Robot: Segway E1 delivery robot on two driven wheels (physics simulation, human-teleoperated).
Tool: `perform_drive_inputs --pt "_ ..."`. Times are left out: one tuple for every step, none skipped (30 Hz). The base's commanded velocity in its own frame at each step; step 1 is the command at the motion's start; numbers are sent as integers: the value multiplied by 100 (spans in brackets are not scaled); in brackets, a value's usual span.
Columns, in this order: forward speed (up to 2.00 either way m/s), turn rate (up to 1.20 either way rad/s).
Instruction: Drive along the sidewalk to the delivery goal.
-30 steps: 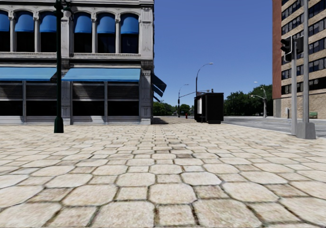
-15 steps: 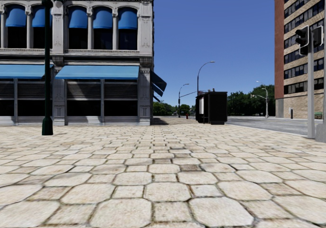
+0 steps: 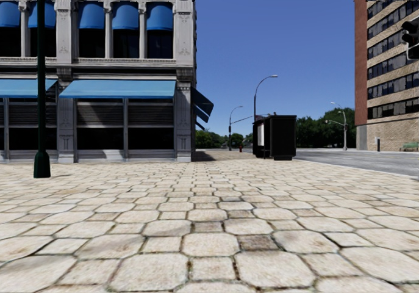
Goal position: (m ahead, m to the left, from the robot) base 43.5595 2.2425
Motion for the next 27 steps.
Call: perform_drive_inputs --pt "148 0" --pt "148 0" --pt "150 0" --pt "150 0" --pt "153 0" --pt "153 0" --pt "153 0" --pt "154 0" --pt "154 0" --pt "154 0" --pt "154 0" --pt "154 0" --pt "156 0" --pt "159 0" --pt "164 0" --pt "166 0" --pt "171 0" --pt "179 0" --pt "186 0" --pt "188 0" --pt "188 0" --pt "188 0" --pt "188 0" --pt "188 0" --pt "188 0" --pt "188 0" --pt "188 0"
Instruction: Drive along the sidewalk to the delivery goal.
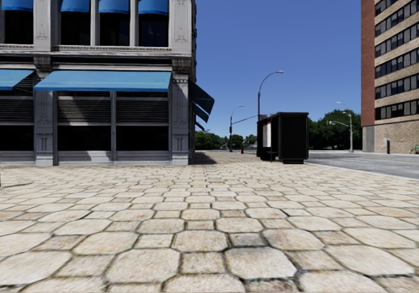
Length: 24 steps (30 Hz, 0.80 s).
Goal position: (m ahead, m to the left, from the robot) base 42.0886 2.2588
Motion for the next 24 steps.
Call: perform_drive_inputs --pt "188 0" --pt "188 0" --pt "188 0" --pt "188 0" --pt "188 0" --pt "188 0" --pt "188 0" --pt "188 0" --pt "190 0" --pt "193 0" --pt "200 0" --pt "200 0" --pt "200 0" --pt "200 0" --pt "200 0" --pt "200 0" --pt "200 0" --pt "200 0" --pt "200 0" --pt "200 0" --pt "200 0" --pt "200 0" --pt "200 0" --pt "200 0"
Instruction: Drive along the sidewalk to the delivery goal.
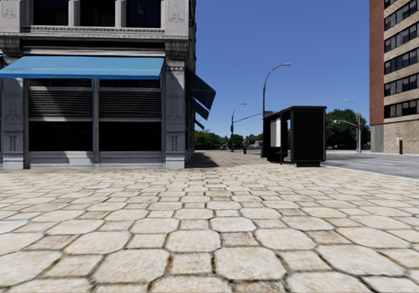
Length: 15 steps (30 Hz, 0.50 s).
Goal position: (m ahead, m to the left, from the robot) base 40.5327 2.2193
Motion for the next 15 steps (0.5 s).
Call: perform_drive_inputs --pt "200 0" --pt "200 0" --pt "200 0" --pt "200 0" --pt "200 0" --pt "200 0" --pt "200 0" --pt "200 -2" --pt "200 -5" --pt "200 -20" --pt "200 -20" --pt "200 -21" --pt "200 -23" --pt "200 -24" --pt "200 -25"
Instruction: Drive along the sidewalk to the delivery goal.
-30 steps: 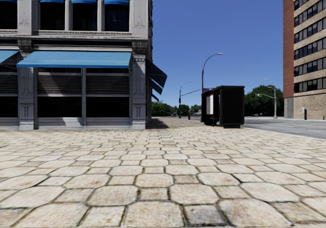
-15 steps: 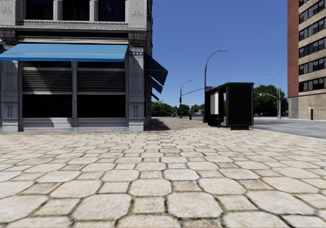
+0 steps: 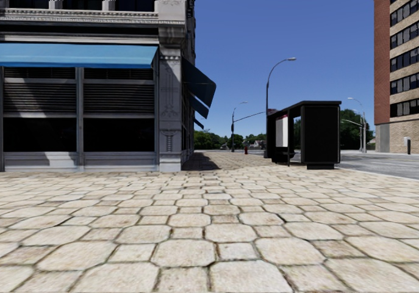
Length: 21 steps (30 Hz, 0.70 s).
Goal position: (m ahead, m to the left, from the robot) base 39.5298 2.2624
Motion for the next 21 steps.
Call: perform_drive_inputs --pt "200 -26" --pt "200 -26" --pt "200 -26" --pt "200 -26" --pt "200 -26" --pt "200 -26" --pt "200 -26" --pt "200 -26" --pt "200 -27" --pt "200 -27" --pt "200 -27" --pt "200 -27" --pt "200 -27" --pt "200 -27" --pt "200 -27" --pt "200 -27" --pt "200 -27" --pt "200 -27" --pt "200 -27" --pt "200 0" --pt "200 0"
